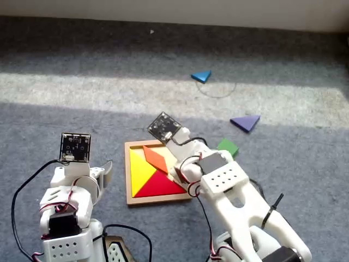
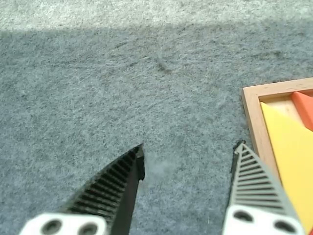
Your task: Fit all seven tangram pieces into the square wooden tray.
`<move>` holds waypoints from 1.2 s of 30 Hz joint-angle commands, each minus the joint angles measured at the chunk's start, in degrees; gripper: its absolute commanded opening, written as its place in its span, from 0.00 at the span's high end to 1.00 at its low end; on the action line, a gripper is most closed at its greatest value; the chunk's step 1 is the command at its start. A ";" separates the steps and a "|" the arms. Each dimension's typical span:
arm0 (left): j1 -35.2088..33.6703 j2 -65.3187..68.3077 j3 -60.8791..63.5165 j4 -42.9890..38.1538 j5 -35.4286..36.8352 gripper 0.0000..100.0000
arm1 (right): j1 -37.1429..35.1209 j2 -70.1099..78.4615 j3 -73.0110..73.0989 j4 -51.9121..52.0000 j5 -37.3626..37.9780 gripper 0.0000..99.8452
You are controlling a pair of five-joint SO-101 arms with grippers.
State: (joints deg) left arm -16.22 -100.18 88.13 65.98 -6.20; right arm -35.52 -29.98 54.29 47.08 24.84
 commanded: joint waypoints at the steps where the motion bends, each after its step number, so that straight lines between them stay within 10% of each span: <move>1: -0.22 -0.66 -0.48 -0.62 0.18 0.71 | -4.09 -2.42 4.09 -10.51 -5.89 0.98; 36: -0.22 -0.66 0.40 -2.64 0.18 0.71 | -4.09 24.22 -7.34 -19.38 -6.15 0.98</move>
State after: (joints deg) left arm -16.22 -100.18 89.19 64.40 -6.20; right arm -38.68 -6.95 48.57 28.62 19.30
